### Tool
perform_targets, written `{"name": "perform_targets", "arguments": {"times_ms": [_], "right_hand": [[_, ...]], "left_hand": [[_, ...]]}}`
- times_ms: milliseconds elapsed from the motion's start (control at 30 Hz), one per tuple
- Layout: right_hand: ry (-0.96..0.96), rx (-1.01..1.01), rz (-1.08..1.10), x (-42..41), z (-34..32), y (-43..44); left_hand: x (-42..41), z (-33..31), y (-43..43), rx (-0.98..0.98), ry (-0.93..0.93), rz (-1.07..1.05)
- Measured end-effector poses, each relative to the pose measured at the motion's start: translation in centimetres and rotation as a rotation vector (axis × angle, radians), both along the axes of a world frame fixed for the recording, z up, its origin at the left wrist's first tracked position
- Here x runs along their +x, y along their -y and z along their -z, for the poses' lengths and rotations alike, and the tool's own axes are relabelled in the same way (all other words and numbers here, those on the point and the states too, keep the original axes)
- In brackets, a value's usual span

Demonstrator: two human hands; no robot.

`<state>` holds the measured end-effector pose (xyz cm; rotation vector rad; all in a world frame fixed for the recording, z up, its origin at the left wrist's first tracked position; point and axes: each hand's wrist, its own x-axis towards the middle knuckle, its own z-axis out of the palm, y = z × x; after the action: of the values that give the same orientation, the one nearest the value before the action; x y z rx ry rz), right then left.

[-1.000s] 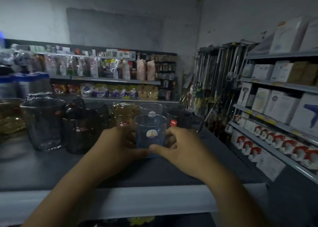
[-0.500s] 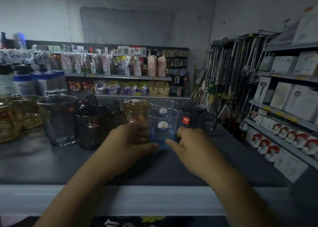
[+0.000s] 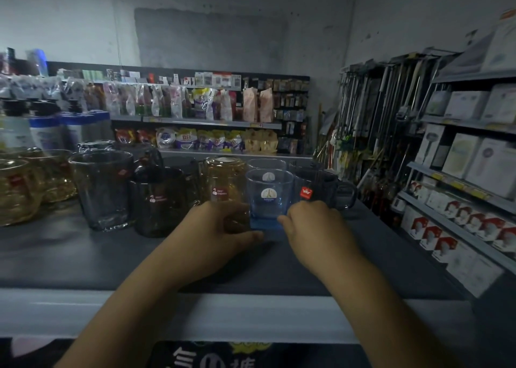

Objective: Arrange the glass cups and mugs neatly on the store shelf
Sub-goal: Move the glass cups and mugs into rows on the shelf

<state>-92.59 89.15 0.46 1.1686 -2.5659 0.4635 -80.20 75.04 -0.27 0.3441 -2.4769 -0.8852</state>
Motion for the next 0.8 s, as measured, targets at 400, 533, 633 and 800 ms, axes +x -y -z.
{"name": "perform_targets", "arguments": {"times_ms": [400,533,633,800], "right_hand": [[0.083,-0.117,-0.024,-1.0,0.8,-0.2],[0.116,-0.175,-0.086,-1.5,0.5,-0.9],[0.099,-0.214,-0.174,-0.9,0.1,-1.8],[0.020,-0.166,-0.338,3.9,-0.7,-1.3]], "left_hand": [[-0.4,0.0,0.2,-0.082,-0.004,-0.095],[0.0,-1.0,-0.2,-0.148,-0.015,-0.113],[1.5,-1.8,-0.7,-0.203,-0.053,-0.073],[7.1,-1.9,0.9,-0.292,-0.121,-0.075]]}}
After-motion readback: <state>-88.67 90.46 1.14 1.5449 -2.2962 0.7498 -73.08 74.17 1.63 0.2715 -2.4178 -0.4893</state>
